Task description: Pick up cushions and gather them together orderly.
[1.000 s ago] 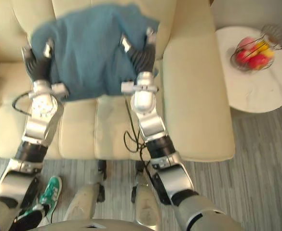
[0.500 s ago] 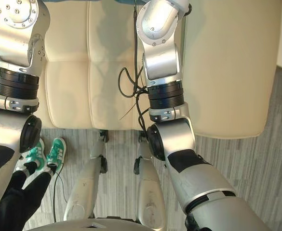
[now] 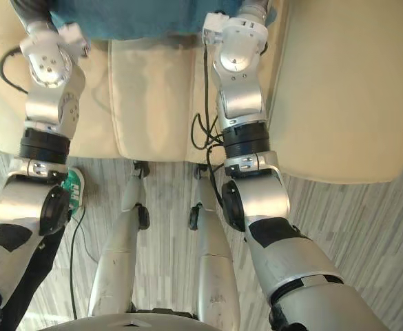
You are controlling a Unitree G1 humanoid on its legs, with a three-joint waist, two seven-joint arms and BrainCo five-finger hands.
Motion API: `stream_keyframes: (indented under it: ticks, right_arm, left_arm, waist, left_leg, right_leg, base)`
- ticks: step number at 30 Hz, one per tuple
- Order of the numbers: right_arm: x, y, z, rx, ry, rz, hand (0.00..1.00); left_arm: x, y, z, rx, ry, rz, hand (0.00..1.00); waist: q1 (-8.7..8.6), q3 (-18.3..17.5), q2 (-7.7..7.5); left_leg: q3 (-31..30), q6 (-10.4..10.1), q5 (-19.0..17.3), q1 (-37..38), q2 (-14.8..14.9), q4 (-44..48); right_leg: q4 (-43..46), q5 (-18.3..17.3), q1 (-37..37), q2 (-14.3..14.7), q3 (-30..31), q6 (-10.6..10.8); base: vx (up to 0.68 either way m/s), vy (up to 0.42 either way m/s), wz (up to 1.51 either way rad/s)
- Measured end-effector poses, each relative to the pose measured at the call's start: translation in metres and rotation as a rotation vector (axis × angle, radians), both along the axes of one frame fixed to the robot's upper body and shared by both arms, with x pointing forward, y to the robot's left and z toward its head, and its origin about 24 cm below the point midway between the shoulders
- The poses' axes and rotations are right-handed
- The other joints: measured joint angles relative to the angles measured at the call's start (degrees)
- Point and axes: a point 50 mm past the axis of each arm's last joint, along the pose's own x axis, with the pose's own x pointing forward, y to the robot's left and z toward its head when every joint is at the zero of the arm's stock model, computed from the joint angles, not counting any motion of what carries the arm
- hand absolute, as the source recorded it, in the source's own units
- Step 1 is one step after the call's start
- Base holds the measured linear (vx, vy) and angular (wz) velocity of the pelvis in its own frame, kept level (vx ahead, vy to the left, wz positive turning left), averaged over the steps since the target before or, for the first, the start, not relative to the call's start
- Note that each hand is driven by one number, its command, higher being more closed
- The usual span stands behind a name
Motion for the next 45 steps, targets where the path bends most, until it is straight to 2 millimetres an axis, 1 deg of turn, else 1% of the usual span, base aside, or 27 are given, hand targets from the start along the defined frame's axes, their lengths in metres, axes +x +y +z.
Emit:
stream_keyframes:
  ticks: [1, 3, 5, 6, 9, 12, 13, 15, 17, 18, 21, 23, 24, 25, 26, 27, 28, 29, 31, 32, 33, 35, 36, 38, 39, 42, 45]
  right_arm:
    - [0.002, 0.001, -0.006, 0.006, 0.024, 0.024, 0.0]
    - [0.002, 0.002, -0.005, 0.011, 0.023, 0.045, 0.0]
    - [-0.002, 0.001, -0.003, 0.015, 0.003, 0.067, 0.0]
    - [-0.002, 0.0, -0.004, 0.021, 0.005, 0.072, 0.0]
    - [-0.001, -0.002, -0.006, 0.036, 0.012, 0.083, 0.0]
    - [-0.002, -0.007, -0.011, 0.043, 0.017, 0.089, 0.0]
    - [-0.008, -0.012, -0.014, 0.052, -0.002, 0.1, 0.0]
    - [-0.012, -0.017, -0.016, 0.055, -0.015, 0.105, 0.0]
    - [-0.02, -0.025, -0.02, 0.078, -0.042, 0.12, 0.0]
    - [-0.022, -0.027, -0.021, 0.079, -0.048, 0.122, 0.0]
    - [-0.038, -0.043, -0.029, 0.062, -0.105, 0.102, 0.0]
    - [-0.046, -0.054, -0.051, 0.028, -0.078, 0.093, 0.0]
    - [-0.049, -0.06, -0.07, 0.007, -0.029, 0.087, 0.0]
    - [-0.056, -0.065, -0.094, -0.007, 0.029, 0.085, 0.0]
    - [-0.059, -0.067, -0.109, -0.015, 0.071, 0.086, 0.0]
    - [-0.068, -0.073, -0.142, -0.031, 0.174, 0.085, 0.0]
    - [-0.072, -0.075, -0.153, -0.033, 0.207, 0.085, 0.0]
    - [-0.084, -0.077, -0.183, -0.024, 0.303, 0.097, 0.0]
    - [-0.101, -0.076, -0.223, 0.016, 0.43, 0.124, 0.0]
    - [-0.107, -0.075, -0.238, 0.037, 0.479, 0.139, 0.0]
    - [-0.117, -0.074, -0.257, 0.063, 0.546, 0.153, 0.0]
    - [-0.135, -0.064, -0.307, 0.126, 0.738, 0.202, 0.0]
    - [-0.141, -0.06, -0.323, 0.145, 0.803, 0.217, 0.0]
    - [-0.164, -0.047, -0.383, 0.197, 1.062, 0.247, 0.0]
    - [-0.17, -0.045, -0.394, 0.213, 1.114, 0.25, 0.0]
    - [-0.199, -0.035, -0.449, 0.246, 1.408, 0.264, 0.0]
    - [-0.222, -0.04, -0.472, 0.22, 1.568, 0.232, 0.0]
  left_arm:
    - [0.002, 0.006, -0.017, -0.038, 0.046, -0.001, 0.0]
    - [0.004, 0.009, -0.03, -0.073, 0.079, -0.011, 0.0]
    - [0.003, 0.01, -0.037, -0.088, 0.09, -0.018, 0.0]
    - [0.003, 0.01, -0.036, -0.096, 0.083, -0.028, 0.0]
    - [0.0, 0.012, -0.036, -0.082, 0.07, -0.03, 0.0]
    - [-0.011, 0.027, -0.035, -0.071, 0.019, -0.003, 0.0]
    - [-0.019, 0.036, -0.033, -0.072, -0.021, 0.013, 0.0]
    - [-0.025, 0.044, -0.033, -0.083, -0.048, 0.031, 0.0]
    - [-0.036, 0.066, -0.044, -0.121, -0.055, 0.079, 0.0]
    - [-0.037, 0.07, -0.047, -0.126, -0.051, 0.088, 0.0]
    - [-0.05, 0.085, -0.074, -0.137, -0.012, 0.119, 0.0]
    - [-0.06, 0.096, -0.104, -0.15, 0.054, 0.11, 0.0]
    - [-0.068, 0.104, -0.123, -0.155, 0.104, 0.116, 0.0]
    - [-0.079, 0.112, -0.142, -0.156, 0.152, 0.123, 0.0]
    - [-0.087, 0.116, -0.154, -0.157, 0.182, 0.128, 0.0]
    - [-0.102, 0.121, -0.184, -0.178, 0.264, 0.127, 0.0]
    - [-0.108, 0.122, -0.195, -0.194, 0.294, 0.127, 0.0]
    - [-0.124, 0.12, -0.223, -0.239, 0.373, 0.113, 0.0]
    - [-0.149, 0.114, -0.26, -0.275, 0.494, 0.092, 0.0]
    - [-0.158, 0.111, -0.275, -0.298, 0.542, 0.083, 0.0]
    - [-0.166, 0.104, -0.293, -0.336, 0.605, 0.067, 0.0]
    - [-0.186, 0.091, -0.337, -0.422, 0.783, 0.043, 0.0]
    - [-0.193, 0.088, -0.35, -0.44, 0.84, 0.036, 0.0]
    - [-0.223, 0.072, -0.397, -0.481, 1.083, 0.024, 0.0]
    - [-0.227, 0.07, -0.403, -0.48, 1.124, 0.024, 0.0]
    - [-0.262, 0.054, -0.442, -0.481, 1.392, 0.013, 0.0]
    - [-0.28, 0.048, -0.456, -0.475, 1.518, 0.003, 0.0]
  waist:
    - [-0.17, 0.26, 0.05]
    - [-0.3, 0.42, 0.02]
    - [-0.82, 0.42, 0.02]
    - [-1.19, 0.42, 0.02]
    - [-1.07, 0.42, 0.01]
    - [-0.89, 0.5, -0.12]
    - [-0.83, 0.55, -0.2]
    - [-0.81, 0.56, -0.21]
    - [-0.8, 0.9, -0.77]
    - [-0.83, 0.91, -0.78]
    - [-1.18, 0.91, -0.83]
    - [-1.2, 0.93, -0.9]
    - [-1.23, 0.93, -1.05]
    - [-1.13, 0.97, -1.49]
    - [-1.0, 1.0, -1.82]
    - [-0.5, 1.07, -2.05]
    - [-0.39, 1.07, -2.05]
    - [-0.33, 1.04, -2.12]
    - [-0.48, -0.7, -3.42]
    - [-0.45, -1.91, -3.81]
    - [-0.42, -2.5, -4.2]
    - [-0.57, -5.44, -5.24]
    - [-0.54, -6.27, -5.67]
    - [-0.51, -10.93, -6.12]
    - [-0.54, -11.72, -6.12]
    - [-0.46, -15.47, -5.71]
    - [-0.59, -16.04, -5.37]
  left_leg:
    - [0.1, 1.1, 1.45, -0.24, 0.16, 0.0]
    - [0.7, 1.38, 3.53, -0.25, 0.45, 0.0]
    - [1.35, 1.77, 4.69, -0.16, 0.41, 0.02]
    - [1.41, 3.0, 5.7, 0.04, 0.3, 0.04]
    - [1.42, 3.14, 5.83, 0.61, 0.11, 0.04]
    - [1.66, 3.13, 5.81, 2.06, 0.05, 0.04]
    - [1.72, 3.11, 5.68, 2.97, 0.07, 0.04]
    - [1.81, 3.05, 5.6, 3.66, 0.08, 0.04]
    - [2.72, 3.28, 5.05, 6.48, 0.09, 0.04]
    - [2.73, 3.22, 4.98, 7.08, 0.11, 0.04]
    - [2.79, 4.89, 3.47, 10.97, 0.45, 0.06]
    - [2.88, 5.38, 3.25, 14.27, 0.44, 0.08]
    - [2.87, 5.42, 2.5, 16.53, 0.42, 0.37]
    - [2.71, 5.44, 0.37, 17.82, 0.43, 3.44]
    - [2.68, 5.41, -1.05, 18.47, 0.51, 5.48]
    - [2.6, 5.28, -3.85, 20.85, 0.72, 8.86]
    - [2.52, 5.22, -4.76, 21.81, 0.76, 9.84]
    - [2.36, 5.12, -6.94, 25.0, 0.88, 11.86]
    - [2.56, 5.45, -9.55, 27.9, 0.97, 13.71]
    - [2.59, 5.55, -10.31, 28.29, 1.07, 14.28]
    - [2.66, 5.3, -11.01, 29.95, 1.24, 14.28]
    - [3.07, 5.66, -11.8, 33.49, 1.36, 13.65]
    - [3.55, 5.64, -12.07, 34.91, 1.38, 13.27]
    - [4.89, 5.19, -13.08, 38.64, 1.62, 12.68]
    - [5.22, 5.21, -13.1, 39.45, 1.55, 12.16]
    - [6.98, 5.2, -13.25, 44.66, 0.99, 9.05]
    - [7.52, 5.22, -13.24, 48.02, 0.41, 7.31]
  right_leg:
    - [1.35, -0.05, -0.94, 0.19, 0.44, 0.11]
    - [2.46, -0.42, -1.55, 0.32, 0.66, 0.25]
    - [5.05, -1.91, -2.58, 0.03, 1.02, 0.47]
    - [7.54, -3.46, -3.25, -0.21, 1.0, 0.51]
    - [11.51, -5.88, -4.5, -0.68, 1.0, 0.46]
    - [15.47, -8.23, -5.01, -0.92, 1.4, 0.1]
    - [17.13, -9.26, -4.99, -0.98, 1.54, -0.15]
    - [18.01, -9.78, -4.77, -1.0, 1.69, -0.21]
    - [19.3, -10.62, -3.01, -0.97, 2.13, -0.44]
    - [19.3, -10.73, -2.47, -0.93, 2.12, -0.49]
    - [19.51, -11.96, 1.39, -0.72, 2.03, -0.29]
    - [19.79, -12.88, 4.62, -0.78, 2.01, -0.16]
    - [20.31, -13.5, 6.84, -0.87, 2.02, -0.06]
    - [21.23, -14.69, 9.13, -1.17, 2.04, -0.05]
    - [21.7, -15.29, 10.49, -1.31, 2.05, -0.09]
    - [22.41, -16.75, 14.12, -1.54, 1.92, 0.03]
    - [22.63, -17.28, 15.49, -1.61, 1.87, 0.06]
    - [22.71, -18.5, 19.67, -1.73, 1.68, 0.37]
    - [22.4, -20.01, 23.24, -1.81, 1.84, 0.6]
    - [22.09, -20.58, 24.06, -1.79, 1.74, 1.15]
    - [20.97, -20.64, 26.32, -1.66, 1.48, 1.28]
    - [18.06, -20.32, 30.73, -1.23, 1.61, 1.67]
    - [17.27, -20.07, 32.06, -1.06, 2.06, 1.68]
    - [13.11, -18.82, 36.83, -0.61, 2.77, 2.04]
    - [12.29, -18.52, 37.6, -0.57, 3.11, 2.16]
    - [6.93, -16.16, 42.85, -0.16, 5.34, 2.87]
    - [4.68, -15.37, 46.07, -0.23, 5.78, 3.27]
  base:
    - [-0.02, 0.132, -0.21]
    - [-0.01, 0.115, -0.22]
    - [0.02, 0.153, -0.04]
    - [0.02, 0.147, 0.11]
    - [0.01, 0.088, 0.1]
    - [-0.03, 0.036, 0.05]
    - [-0.04, -0.011, 0.04]
    - [-0.03, -0.043, 0.01]
    - [-0.05, -0.101, -0.1]
    - [-0.05, -0.12, -0.1]
    - [-0.04, -0.141, 0.01]
    - [0.02, -0.108, 0.04]
    - [0.05, -0.115, 0.11]
    - [0.06, -0.095, 0.1]
    - [0.09, -0.11, 0.09]
    - [0.06, -0.072, 0.03]
    - [0.12, -0.076, 0.05]
    - [0.1, -0.028, 0.02]
    - [0.1, -0.015, -0.03]
    - [0.08, 0.004, 0.0]
    - [0.11, 0.02, 0.03]
    - [0.11, 0.03, -0.07]
    - [0.13, 0.048, -0.26]
    - [0.16, 0.062, -0.28]
    - [0.13, 0.063, -0.26]
    - [0.11, 0.064, -0.32]
    - [0.04, 0.042, -0.15]
